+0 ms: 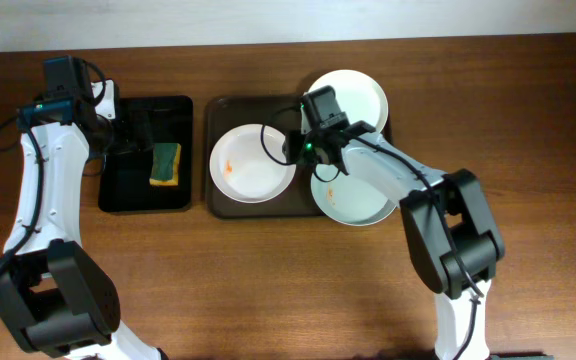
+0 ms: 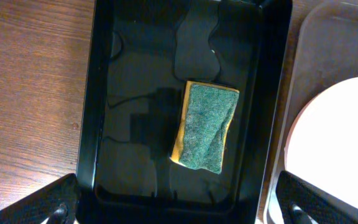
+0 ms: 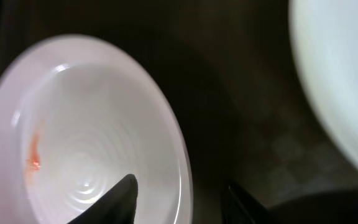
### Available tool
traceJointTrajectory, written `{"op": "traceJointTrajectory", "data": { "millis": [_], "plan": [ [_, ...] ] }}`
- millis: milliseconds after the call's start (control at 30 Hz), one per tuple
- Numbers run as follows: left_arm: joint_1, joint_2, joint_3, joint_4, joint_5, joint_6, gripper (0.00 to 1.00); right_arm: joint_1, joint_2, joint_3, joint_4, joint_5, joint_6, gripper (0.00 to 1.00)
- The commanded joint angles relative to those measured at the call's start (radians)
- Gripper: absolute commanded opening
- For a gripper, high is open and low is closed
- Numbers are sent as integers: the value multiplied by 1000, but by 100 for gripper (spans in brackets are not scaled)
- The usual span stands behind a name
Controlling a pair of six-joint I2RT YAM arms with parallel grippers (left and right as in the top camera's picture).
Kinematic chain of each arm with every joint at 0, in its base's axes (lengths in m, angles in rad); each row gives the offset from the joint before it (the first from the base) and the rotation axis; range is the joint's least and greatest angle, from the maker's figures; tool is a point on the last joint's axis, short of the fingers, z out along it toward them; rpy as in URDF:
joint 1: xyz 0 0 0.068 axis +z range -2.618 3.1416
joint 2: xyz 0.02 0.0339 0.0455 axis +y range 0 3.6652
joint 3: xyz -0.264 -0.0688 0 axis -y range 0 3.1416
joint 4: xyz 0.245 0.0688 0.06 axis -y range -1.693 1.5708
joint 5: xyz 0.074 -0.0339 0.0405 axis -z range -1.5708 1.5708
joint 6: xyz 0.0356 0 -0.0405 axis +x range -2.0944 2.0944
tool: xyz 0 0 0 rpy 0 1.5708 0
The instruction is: Clean dirty plates on tray and stack at the side
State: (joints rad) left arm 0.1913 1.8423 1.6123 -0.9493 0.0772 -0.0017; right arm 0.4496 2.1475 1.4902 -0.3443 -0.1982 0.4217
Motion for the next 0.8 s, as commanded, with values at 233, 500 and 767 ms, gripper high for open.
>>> {"op": "traceJointTrajectory", "data": {
  "millis": [233, 500, 767],
  "plan": [
    [0, 9, 15, 5, -4, -14, 99, 23, 58, 17, -6, 19, 3, 26],
    [0, 28, 8, 18, -3, -14, 99, 23, 78, 17, -6, 19, 3, 4],
    [-1, 122, 8, 45, -3, -14, 99, 22, 78, 17, -22, 19, 3, 4]
  ]
}}
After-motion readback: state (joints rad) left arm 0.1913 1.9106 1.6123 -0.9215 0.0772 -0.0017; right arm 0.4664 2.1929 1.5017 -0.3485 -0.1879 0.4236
